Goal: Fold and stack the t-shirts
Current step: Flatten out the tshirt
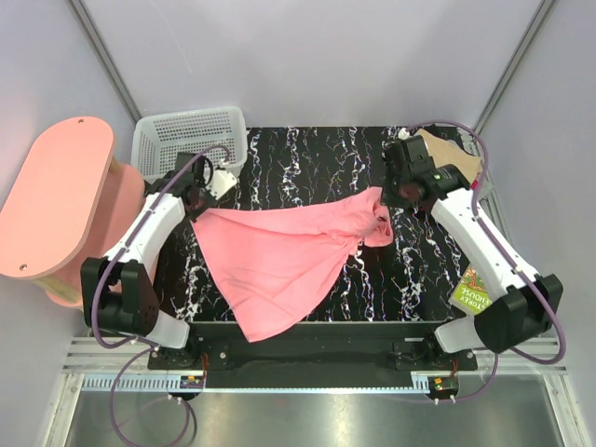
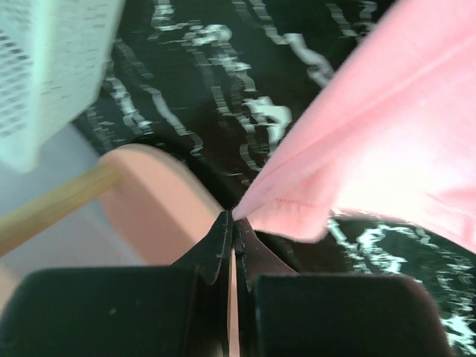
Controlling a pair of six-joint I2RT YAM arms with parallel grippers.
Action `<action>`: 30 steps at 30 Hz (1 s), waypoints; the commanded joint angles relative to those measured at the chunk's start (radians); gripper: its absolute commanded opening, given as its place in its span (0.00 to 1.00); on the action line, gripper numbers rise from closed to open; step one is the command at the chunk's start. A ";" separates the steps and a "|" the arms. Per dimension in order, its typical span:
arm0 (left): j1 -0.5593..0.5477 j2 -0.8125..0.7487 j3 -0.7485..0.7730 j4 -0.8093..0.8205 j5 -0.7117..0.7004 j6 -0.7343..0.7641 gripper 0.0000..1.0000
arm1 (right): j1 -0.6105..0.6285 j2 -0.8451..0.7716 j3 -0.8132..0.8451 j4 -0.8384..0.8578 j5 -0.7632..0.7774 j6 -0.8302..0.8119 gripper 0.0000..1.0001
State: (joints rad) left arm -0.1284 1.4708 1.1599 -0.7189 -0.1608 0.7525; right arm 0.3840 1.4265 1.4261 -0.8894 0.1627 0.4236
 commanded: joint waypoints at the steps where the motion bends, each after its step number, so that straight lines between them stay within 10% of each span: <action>1: 0.035 -0.035 0.101 0.007 -0.036 0.044 0.00 | -0.007 -0.106 -0.027 -0.020 0.006 0.050 0.00; 18: 0.001 -0.044 0.040 -0.028 0.014 -0.022 0.00 | -0.158 0.518 0.376 0.003 0.150 0.015 0.00; 22: 0.001 -0.046 0.024 -0.021 0.021 -0.018 0.00 | -0.197 0.638 0.528 -0.008 0.198 -0.025 0.16; 26: 0.001 -0.044 -0.003 -0.014 0.033 -0.021 0.00 | -0.197 0.681 0.623 -0.071 0.224 -0.042 0.85; 30: 0.001 -0.049 -0.034 0.001 0.033 -0.016 0.00 | -0.197 0.580 0.518 -0.062 0.193 0.015 0.93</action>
State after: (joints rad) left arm -0.1280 1.4616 1.1542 -0.7528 -0.1413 0.7326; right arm 0.1673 2.0998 1.9945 -0.9237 0.3439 0.4007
